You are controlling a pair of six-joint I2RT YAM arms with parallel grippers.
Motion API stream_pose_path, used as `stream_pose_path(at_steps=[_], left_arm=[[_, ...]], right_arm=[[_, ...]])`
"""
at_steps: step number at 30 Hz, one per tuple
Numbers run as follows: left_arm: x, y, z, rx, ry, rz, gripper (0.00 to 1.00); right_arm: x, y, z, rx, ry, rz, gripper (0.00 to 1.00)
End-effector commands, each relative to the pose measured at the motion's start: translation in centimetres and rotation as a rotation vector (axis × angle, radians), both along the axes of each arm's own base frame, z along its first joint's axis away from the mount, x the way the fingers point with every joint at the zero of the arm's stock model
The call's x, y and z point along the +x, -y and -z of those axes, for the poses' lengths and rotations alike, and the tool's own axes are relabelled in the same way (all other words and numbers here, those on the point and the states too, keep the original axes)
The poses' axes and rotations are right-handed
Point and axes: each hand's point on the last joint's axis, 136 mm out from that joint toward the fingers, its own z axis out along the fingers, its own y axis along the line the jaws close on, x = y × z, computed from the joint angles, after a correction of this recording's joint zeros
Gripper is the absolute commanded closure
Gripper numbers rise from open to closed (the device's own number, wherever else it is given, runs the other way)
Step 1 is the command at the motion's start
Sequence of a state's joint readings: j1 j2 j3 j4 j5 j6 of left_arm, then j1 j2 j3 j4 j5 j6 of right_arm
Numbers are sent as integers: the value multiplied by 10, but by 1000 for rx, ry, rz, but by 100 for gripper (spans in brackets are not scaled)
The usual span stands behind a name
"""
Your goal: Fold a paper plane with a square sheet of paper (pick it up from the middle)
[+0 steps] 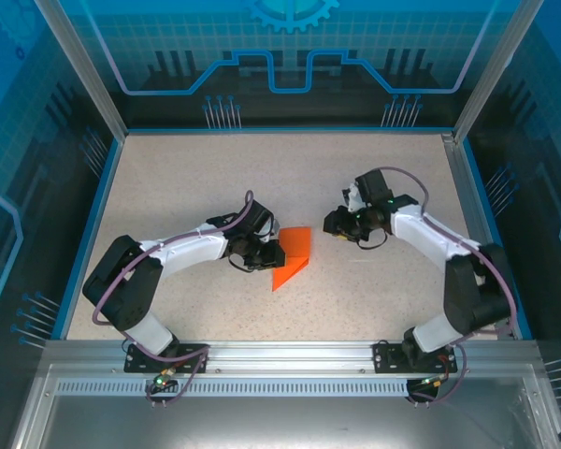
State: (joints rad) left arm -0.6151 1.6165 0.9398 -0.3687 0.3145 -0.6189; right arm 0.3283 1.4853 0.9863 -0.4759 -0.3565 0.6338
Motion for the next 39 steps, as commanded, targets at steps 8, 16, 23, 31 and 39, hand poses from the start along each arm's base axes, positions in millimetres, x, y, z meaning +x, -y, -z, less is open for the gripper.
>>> stream_pose_path(at_steps=[8,16,23,31,39], left_arm=[[25,5,-7,-15,37,-80,85],[29,-4,13,59,-1,-109,89],[26,-7,19,68,-3,-114,89],[23,-11,28,92,-12,-113,89],[23,-13,34,107,-19,-113,90]], right_arm=[[-16,-6,16,72,1,-62,62],[-23,-31,36,144,-58,-138,54],[-21,-58,47,188,-100,-223,50],[-18,-74,58,202,-116,-271,51],[-23,-79,65,204,-132,-296,51]])
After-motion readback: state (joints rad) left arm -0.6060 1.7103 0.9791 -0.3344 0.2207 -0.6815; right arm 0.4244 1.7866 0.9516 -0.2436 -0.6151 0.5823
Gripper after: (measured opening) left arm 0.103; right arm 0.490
